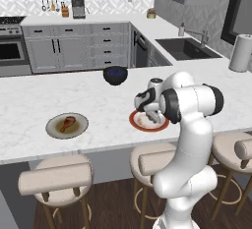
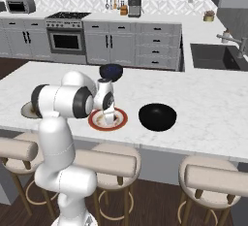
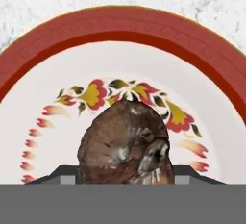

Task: Pick the chicken drumstick and mushroom from their plates and place them in the bowl. Then put the bowl in the fridge.

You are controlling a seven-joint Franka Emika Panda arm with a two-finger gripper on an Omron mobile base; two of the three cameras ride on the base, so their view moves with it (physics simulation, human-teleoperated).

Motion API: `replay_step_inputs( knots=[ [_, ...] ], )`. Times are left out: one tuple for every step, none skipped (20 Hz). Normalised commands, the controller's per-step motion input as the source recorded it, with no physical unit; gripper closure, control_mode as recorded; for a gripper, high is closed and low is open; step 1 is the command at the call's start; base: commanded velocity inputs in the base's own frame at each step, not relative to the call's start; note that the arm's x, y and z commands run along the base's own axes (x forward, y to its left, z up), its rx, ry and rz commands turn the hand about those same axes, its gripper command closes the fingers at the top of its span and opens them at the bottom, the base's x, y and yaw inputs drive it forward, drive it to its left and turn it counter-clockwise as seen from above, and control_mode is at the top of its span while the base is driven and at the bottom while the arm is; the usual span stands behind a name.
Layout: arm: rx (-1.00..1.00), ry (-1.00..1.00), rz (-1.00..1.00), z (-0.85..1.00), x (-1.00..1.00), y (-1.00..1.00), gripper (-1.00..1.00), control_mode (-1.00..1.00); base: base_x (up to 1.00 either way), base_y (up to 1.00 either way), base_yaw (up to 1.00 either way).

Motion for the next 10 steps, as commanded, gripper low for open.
replay_step_inputs(
  knots=[
    [0.00, 0.00, 0.00, 0.59, 0.00, -0.32, 1.00, -1.00, 0.00, 0.00, 0.00],
    [0.00, 0.00, 0.00, 0.74, 0.00, -0.31, 1.00, -1.00, 0.00, 0.00, 0.00],
    [0.00, 0.00, 0.00, 0.79, 0.00, -0.38, 1.00, -1.00, 0.00, 0.00, 0.00],
    [0.00, 0.00, 0.00, 0.80, 0.00, -0.37, 1.00, -1.00, 0.00, 0.00, 0.00],
    [0.00, 0.00, 0.00, 0.82, -0.06, -0.43, 1.00, -1.00, 0.00, 0.00, 0.00],
    [0.00, 0.00, 0.00, 0.86, 0.00, -0.71, 1.00, -1.00, 0.00, 0.00, 0.00],
    [-0.02, 0.00, 0.00, 0.87, 0.00, -0.66, 1.00, -1.00, 0.00, 0.00, 0.00],
    [-0.06, 0.00, 0.00, 0.71, 0.00, -0.59, 1.00, -1.00, 0.00, 0.00, 0.00],
    [-0.10, 0.00, 0.00, 0.67, 0.00, -0.84, 1.00, -1.00, 0.00, 0.00, 0.00],
    [-0.09, 0.00, 0.02, 0.66, 0.00, -1.00, 1.00, -1.00, 0.00, 0.00, 0.00]
  ],
)
